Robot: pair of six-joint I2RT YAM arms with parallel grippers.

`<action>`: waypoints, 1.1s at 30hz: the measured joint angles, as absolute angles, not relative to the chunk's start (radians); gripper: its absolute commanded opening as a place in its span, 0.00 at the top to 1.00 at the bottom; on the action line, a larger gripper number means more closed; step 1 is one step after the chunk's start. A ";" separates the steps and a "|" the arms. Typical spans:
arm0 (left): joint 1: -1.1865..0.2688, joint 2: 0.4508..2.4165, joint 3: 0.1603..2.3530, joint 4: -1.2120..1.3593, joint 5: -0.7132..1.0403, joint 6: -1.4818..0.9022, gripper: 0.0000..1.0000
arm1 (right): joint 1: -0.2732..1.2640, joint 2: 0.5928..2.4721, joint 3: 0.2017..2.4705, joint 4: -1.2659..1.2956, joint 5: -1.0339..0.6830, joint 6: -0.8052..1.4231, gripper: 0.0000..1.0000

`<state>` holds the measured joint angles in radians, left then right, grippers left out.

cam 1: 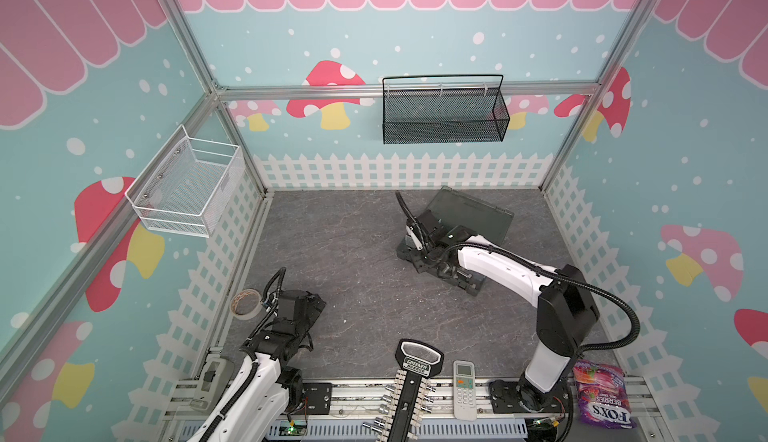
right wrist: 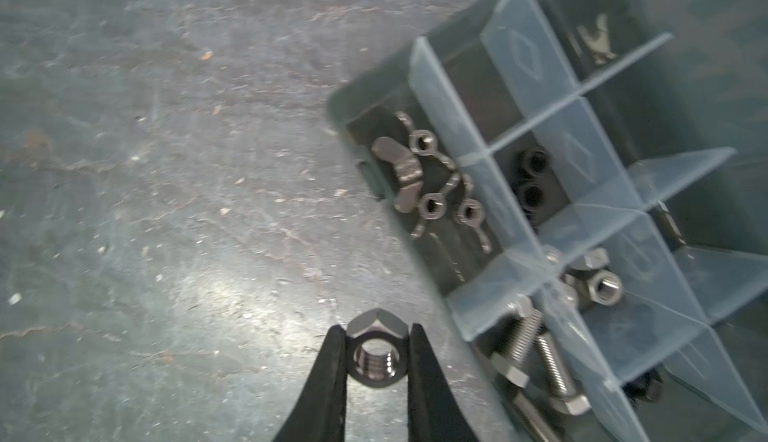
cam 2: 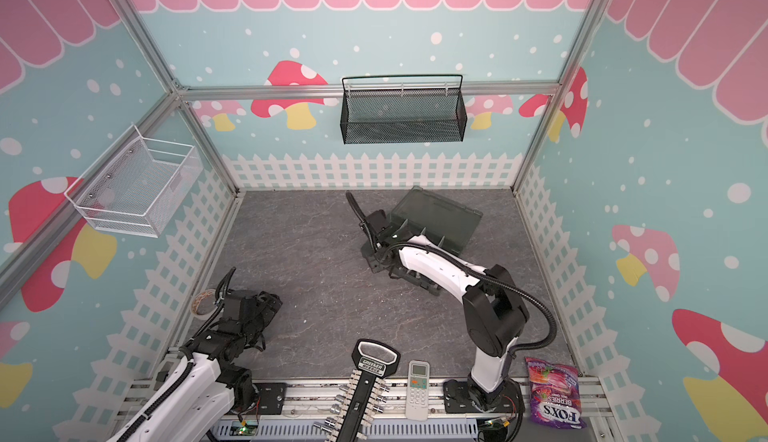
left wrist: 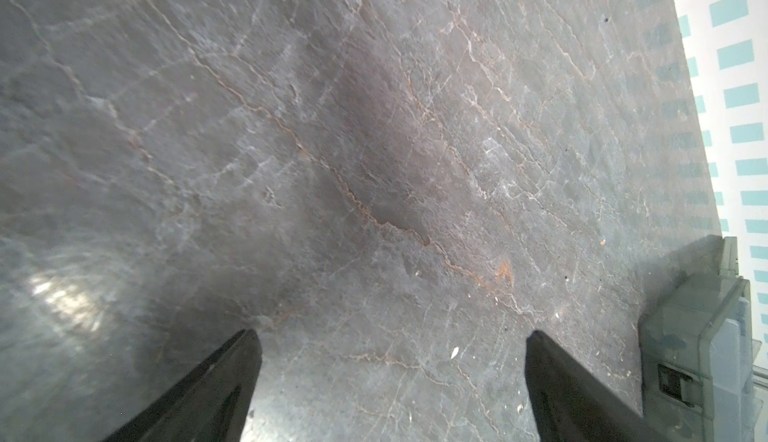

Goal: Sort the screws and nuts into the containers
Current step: 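Carry the silver nut with the right gripper over the organizer, then open the right gripper to drop the silver nut into the nut compartment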

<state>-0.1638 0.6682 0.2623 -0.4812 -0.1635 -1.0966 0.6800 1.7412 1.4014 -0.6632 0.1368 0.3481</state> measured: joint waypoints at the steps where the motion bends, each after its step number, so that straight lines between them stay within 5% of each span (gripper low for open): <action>1: -0.164 0.670 0.262 -0.481 -0.163 -1.097 0.00 | 0.652 1.728 1.386 -0.659 0.134 0.347 0.97; 23: -0.163 0.677 0.262 -0.480 -0.160 -1.097 0.00 | 0.341 1.741 1.291 -0.563 0.051 0.317 0.89; 33: -0.163 0.678 0.262 -0.480 -0.160 -1.097 0.00 | 0.333 1.765 1.269 -0.549 0.051 0.317 0.56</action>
<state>-0.1627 0.6781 0.2623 -0.4805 -0.1596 -1.0966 0.3332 1.7653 1.2690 -0.5491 0.0513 0.3172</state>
